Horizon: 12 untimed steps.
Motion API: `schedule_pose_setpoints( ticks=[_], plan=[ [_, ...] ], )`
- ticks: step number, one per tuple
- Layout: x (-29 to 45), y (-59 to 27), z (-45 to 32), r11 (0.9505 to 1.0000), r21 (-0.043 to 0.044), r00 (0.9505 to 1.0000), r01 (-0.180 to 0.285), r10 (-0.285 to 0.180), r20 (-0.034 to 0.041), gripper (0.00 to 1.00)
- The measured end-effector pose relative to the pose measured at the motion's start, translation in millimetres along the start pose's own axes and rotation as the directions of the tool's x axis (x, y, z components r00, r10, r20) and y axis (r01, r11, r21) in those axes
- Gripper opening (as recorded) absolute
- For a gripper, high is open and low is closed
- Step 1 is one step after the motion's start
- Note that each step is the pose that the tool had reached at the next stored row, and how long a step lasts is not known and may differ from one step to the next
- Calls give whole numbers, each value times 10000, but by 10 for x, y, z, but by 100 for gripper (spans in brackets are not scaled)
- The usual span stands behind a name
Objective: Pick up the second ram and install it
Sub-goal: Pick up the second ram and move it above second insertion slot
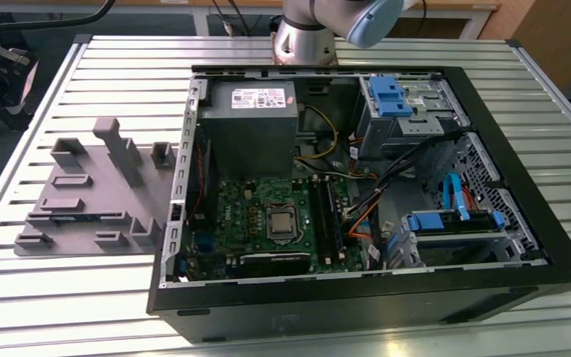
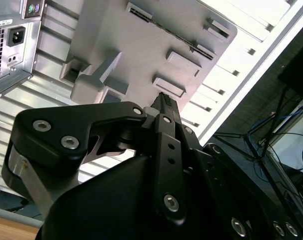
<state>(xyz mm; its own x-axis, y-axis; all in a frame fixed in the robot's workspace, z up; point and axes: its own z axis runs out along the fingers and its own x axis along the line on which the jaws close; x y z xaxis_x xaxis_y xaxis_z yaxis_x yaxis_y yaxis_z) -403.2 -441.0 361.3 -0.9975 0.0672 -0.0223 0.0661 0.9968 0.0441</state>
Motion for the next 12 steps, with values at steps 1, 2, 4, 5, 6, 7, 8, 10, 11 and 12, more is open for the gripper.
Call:
schedule_pose_setpoints(
  ticks=[1, 2, 4, 5, 6, 7, 8, 10, 11, 12],
  plan=[
    [0, 0, 0, 10000, -1, 10000, 2, -2, 0, 11],
    [0, 0, 0, 10000, 0, 10000, 6, -6, 0, 11],
    [0, 0, 0, 10000, -1, 10000, 17, -17, -1, 11],
    [0, 0, 0, 10000, -1, 10000, 24, -24, -1, 11],
    [0, 0, 0, 10000, -1, 10000, 32, -32, -2, 11],
    [0, 0, 0, 10000, -1, 10000, 44, -44, -2, 11],
    [0, 0, 0, 10000, -1, 10000, 58, -58, -3, 11],
    [0, 0, 0, 9999, -3, 9999, 103, -103, -4, 11],
    [0, 0, 0, 9999, -3, 9999, 132, -132, -6, 11],
    [0, 0, 0, 9999, -4, 9999, 169, -169, -7, 11]
  ],
)
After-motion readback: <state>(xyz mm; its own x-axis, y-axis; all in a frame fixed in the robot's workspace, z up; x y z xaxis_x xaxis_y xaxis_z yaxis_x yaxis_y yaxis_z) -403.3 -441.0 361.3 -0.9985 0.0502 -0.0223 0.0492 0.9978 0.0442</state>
